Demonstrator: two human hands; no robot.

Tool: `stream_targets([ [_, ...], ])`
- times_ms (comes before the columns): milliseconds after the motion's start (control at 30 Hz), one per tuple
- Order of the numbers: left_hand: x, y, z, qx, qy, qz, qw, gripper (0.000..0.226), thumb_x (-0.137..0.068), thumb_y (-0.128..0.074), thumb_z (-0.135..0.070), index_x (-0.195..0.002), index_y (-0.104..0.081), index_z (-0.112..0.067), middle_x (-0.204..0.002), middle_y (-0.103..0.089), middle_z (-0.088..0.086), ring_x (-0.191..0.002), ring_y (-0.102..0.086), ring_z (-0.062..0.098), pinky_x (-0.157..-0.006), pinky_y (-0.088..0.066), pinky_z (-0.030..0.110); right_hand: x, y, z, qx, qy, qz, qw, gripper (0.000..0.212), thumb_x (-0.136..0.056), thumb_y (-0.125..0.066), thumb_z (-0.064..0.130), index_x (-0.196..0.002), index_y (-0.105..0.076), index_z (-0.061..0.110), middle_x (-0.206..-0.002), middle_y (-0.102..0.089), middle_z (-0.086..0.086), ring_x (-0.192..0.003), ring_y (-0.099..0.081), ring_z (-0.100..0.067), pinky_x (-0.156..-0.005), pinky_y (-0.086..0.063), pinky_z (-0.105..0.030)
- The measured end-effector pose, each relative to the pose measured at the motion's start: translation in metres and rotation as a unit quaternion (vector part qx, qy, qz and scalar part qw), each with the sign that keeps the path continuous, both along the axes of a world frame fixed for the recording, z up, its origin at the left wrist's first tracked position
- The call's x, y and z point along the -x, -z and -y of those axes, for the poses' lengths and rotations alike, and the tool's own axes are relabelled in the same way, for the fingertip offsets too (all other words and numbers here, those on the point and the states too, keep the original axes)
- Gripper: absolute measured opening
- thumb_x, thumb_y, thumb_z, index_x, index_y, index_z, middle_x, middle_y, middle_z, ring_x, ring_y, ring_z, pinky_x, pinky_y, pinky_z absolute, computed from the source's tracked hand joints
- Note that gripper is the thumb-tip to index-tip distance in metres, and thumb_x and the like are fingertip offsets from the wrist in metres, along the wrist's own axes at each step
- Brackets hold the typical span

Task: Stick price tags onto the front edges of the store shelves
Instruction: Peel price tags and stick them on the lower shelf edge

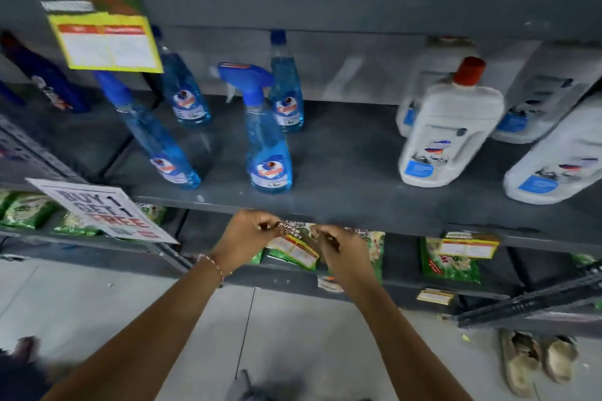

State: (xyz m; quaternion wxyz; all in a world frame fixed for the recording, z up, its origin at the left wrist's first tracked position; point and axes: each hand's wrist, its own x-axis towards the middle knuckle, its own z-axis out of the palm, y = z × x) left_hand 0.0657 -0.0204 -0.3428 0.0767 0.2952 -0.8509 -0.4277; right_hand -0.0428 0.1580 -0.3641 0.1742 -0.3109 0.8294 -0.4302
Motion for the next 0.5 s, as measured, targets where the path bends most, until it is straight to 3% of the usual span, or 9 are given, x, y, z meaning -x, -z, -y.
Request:
stream_targets([
  [67,-0.025,0.006,0.020,0.003,-0.049,-0.020,0.999,0.003,-0.079,-0.077,-0.012,-0.080,-0.079,-0.014,-0.070,-0.075,-0.007,-0.060,-0.055,-0.003,-0.061,-0.043,0.014,-0.022,-0.006,0.029,0.029,-0.001,0.041,0.999,0.020,-0.097,-0.056,0.030,-0.094,-0.072,0.018,-0.083,-0.074,0.002,-0.076,-0.067,-0.013,-0.072,-0.052,-0.032],
  [133,-0.047,0.011,0.043,-0.007,-0.089,-0.027,0.996,0.007,-0.080,-0.076,-0.014,-0.074,-0.076,-0.017,-0.059,-0.069,-0.011,-0.053,-0.052,-0.003,-0.057,-0.044,0.018,-0.042,-0.009,0.062,0.047,-0.017,0.056,0.997,0.014,-0.092,-0.064,0.029,-0.092,-0.075,0.019,-0.086,-0.075,0.008,-0.080,-0.069,-0.006,-0.078,-0.053,-0.026],
  [200,-0.064,0.016,0.068,-0.032,-0.119,-0.018,0.992,0.015,-0.082,-0.073,-0.014,-0.068,-0.070,-0.016,-0.049,-0.065,-0.009,-0.044,-0.053,0.000,-0.053,-0.049,0.021,-0.058,-0.005,0.095,0.043,-0.032,0.032,0.998,0.011,-0.087,-0.070,0.024,-0.096,-0.077,0.021,-0.094,-0.078,0.009,-0.086,-0.069,-0.003,-0.083,-0.052,-0.021],
  [333,-0.086,0.023,0.108,-0.102,-0.161,-0.031,0.981,0.017,-0.084,-0.073,-0.021,-0.071,-0.070,-0.009,-0.063,-0.074,0.012,-0.054,-0.072,0.019,-0.061,-0.062,0.034,-0.082,-0.003,0.147,0.023,-0.021,-0.032,0.999,0.013,-0.088,-0.069,0.019,-0.098,-0.076,0.021,-0.096,-0.076,0.009,-0.084,-0.062,0.003,-0.073,-0.039,0.000],
  [367,-0.088,0.024,0.115,-0.105,-0.166,-0.034,0.980,0.018,-0.084,-0.074,-0.022,-0.071,-0.070,-0.009,-0.063,-0.074,0.011,-0.053,-0.073,0.017,-0.058,-0.061,0.029,-0.085,-0.004,0.156,0.015,-0.010,-0.048,0.999,0.012,-0.088,-0.068,0.020,-0.097,-0.076,0.021,-0.096,-0.075,0.009,-0.081,-0.062,0.001,-0.072,-0.041,-0.002],
  [433,-0.090,0.023,0.123,-0.132,-0.177,-0.051,0.974,0.016,-0.085,-0.073,-0.017,-0.074,-0.067,-0.006,-0.065,-0.072,0.011,-0.050,-0.071,0.013,-0.052,-0.059,0.024,-0.089,-0.002,0.171,0.009,0.002,-0.068,0.998,0.012,-0.089,-0.068,0.022,-0.098,-0.075,0.020,-0.097,-0.074,0.005,-0.083,-0.067,-0.009,-0.077,-0.052,-0.021],
  [500,-0.089,0.022,0.127,-0.161,-0.186,-0.067,0.967,0.012,-0.086,-0.072,-0.012,-0.077,-0.064,-0.008,-0.069,-0.070,0.011,-0.051,-0.071,0.015,-0.056,-0.063,0.031,-0.090,0.003,0.181,0.021,0.007,-0.082,0.996,0.010,-0.088,-0.068,0.020,-0.095,-0.075,0.019,-0.094,-0.073,0.000,-0.082,-0.068,-0.015,-0.077,-0.057,-0.036],
])
